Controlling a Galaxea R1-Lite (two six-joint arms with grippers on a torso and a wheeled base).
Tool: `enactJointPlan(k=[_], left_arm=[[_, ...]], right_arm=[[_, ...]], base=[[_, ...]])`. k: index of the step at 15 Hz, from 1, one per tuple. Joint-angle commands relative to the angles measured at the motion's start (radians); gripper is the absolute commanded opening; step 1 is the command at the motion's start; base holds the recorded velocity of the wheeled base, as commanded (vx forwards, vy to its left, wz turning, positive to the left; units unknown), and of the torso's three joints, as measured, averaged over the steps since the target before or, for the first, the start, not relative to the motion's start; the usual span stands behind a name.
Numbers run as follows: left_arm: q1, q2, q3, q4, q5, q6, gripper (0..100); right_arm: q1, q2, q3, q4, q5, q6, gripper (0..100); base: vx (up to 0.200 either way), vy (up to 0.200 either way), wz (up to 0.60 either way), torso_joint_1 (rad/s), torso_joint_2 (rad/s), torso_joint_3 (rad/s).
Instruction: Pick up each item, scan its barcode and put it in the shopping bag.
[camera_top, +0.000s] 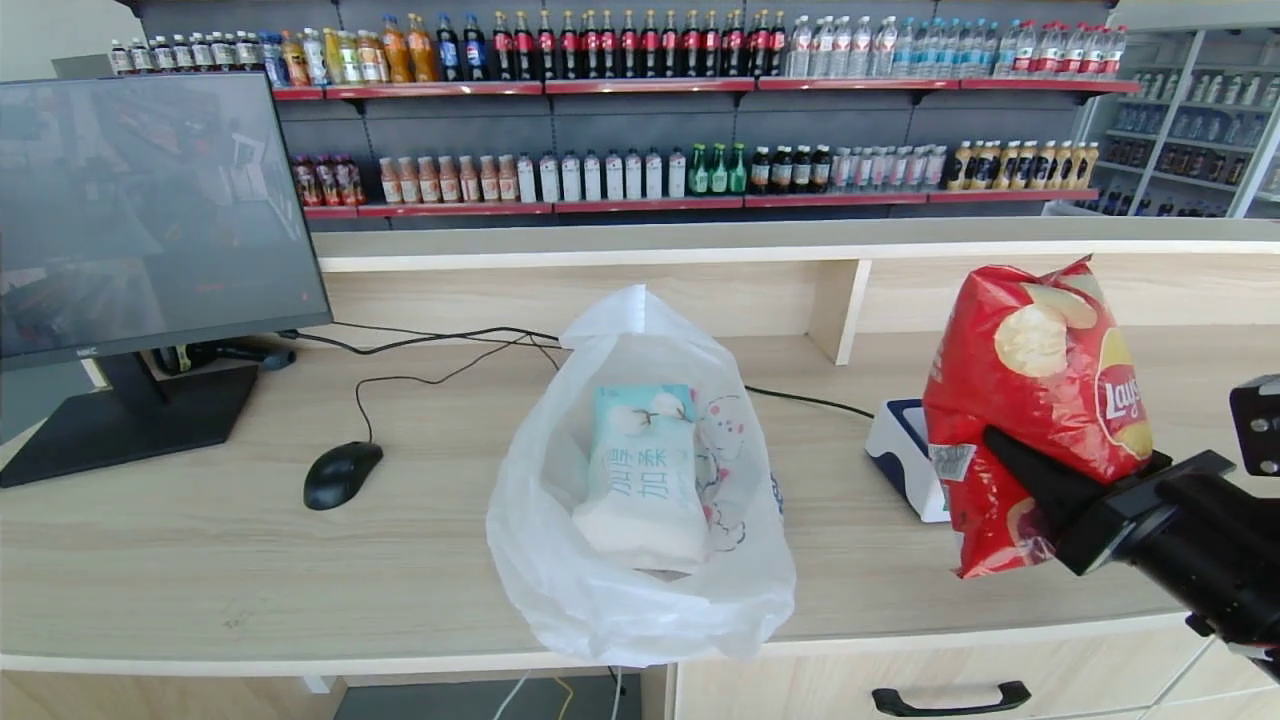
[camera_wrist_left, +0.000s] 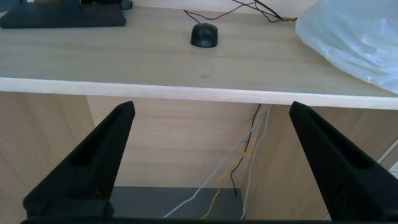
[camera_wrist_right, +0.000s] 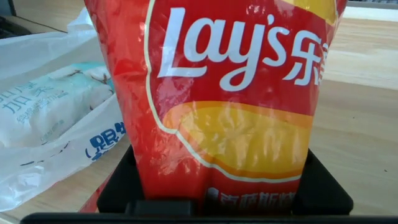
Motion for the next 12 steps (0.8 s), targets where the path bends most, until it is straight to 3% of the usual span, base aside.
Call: enactJointPlan(k=[1,2,7,12], left_arm=[[0.000,0.000,0.000,0.000,0.000,0.000,100],[0.000,0.000,0.000,0.000,0.000,-0.002,100],[0.000,0.000,0.000,0.000,0.001,-0.002,100],[0.000,0.000,0.000,0.000,0.000,-0.003,100]], right_arm=[[-0.003,-0.004,0.007,-0.002,-0.001,-0.001,0],[-0.012,-0.004,0.001,-0.007,-0.001,-0.001,0],[-0.069,-0.049,0.012,-0.002,-0.045,-0.018,0],[-0.110,0.051,-0.077,-0.004,-0.079,-0.041,0]], base=[[0.200,0.000,0.00,0.012,0.00,-0.007],[0.200,0.000,0.00,0.002,0.00,0.002],[0.000,0.000,0.00,0.000,0.00,0.000],[0.000,0.000,0.00,0.000,0.00,0.000]])
